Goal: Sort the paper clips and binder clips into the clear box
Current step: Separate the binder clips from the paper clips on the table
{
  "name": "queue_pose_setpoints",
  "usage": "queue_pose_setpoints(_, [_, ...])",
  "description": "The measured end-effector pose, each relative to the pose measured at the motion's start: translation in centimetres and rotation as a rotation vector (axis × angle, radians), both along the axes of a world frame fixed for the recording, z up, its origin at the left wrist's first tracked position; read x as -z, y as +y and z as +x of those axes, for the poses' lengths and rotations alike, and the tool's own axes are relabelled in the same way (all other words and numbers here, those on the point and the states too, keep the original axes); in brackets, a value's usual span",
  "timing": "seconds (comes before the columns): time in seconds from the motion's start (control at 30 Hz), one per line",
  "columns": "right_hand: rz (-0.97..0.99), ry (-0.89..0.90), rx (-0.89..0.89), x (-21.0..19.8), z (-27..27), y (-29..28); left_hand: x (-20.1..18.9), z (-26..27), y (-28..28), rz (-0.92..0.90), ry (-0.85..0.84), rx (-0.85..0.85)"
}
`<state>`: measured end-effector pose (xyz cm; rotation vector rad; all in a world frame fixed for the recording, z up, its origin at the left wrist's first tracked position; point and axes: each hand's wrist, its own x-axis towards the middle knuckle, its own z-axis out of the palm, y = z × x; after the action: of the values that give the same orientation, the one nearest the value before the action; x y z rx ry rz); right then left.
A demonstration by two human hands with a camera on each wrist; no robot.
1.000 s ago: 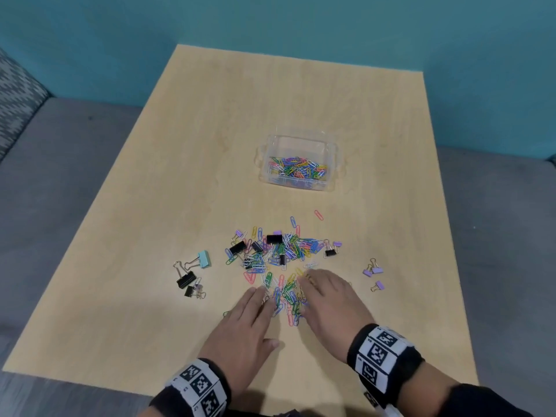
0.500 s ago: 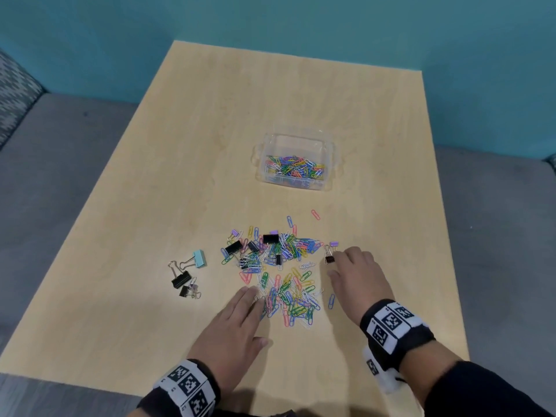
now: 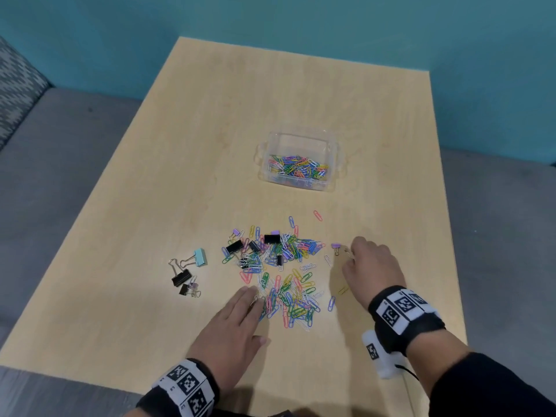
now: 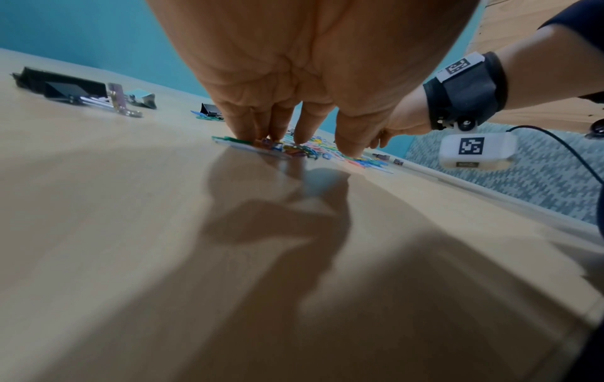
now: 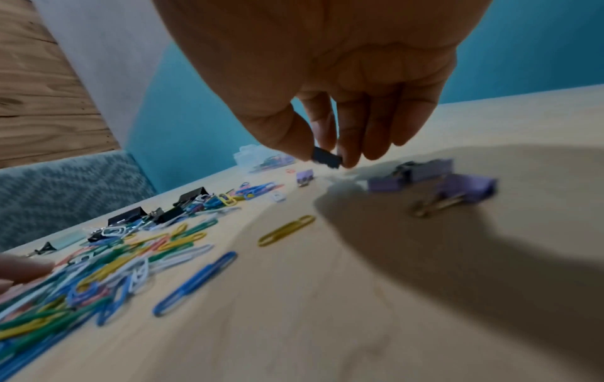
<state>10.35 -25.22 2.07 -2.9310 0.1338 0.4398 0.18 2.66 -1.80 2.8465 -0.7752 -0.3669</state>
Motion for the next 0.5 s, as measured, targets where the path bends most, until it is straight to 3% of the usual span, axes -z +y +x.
queue_pose_setpoints(0.13, [-0.102,-0.019,-0.065,-0.1,-0.3,-0.8,-0.3,0.2,-0.2,0.005,0.012,-0.006])
queue_pose_setpoints(0.23, [-0.13,-0.182,-0.273,0.7,-0.1,-0.3,-0.4,0.3,-0.4,0.017,0.007,0.002])
queue_pose_setpoints(0.33, [-0.151,-0.143,-0.499,1.6,-0.4,0.2,-0.5,0.4,-0.4,0.02,0.008,-0.001])
queue_pose_setpoints(0.5, [-0.222,-0.015,-0.413,1.7,-2.2,-0.2,-1.5,1.7,-0.4,0.023,-0.052,0.004])
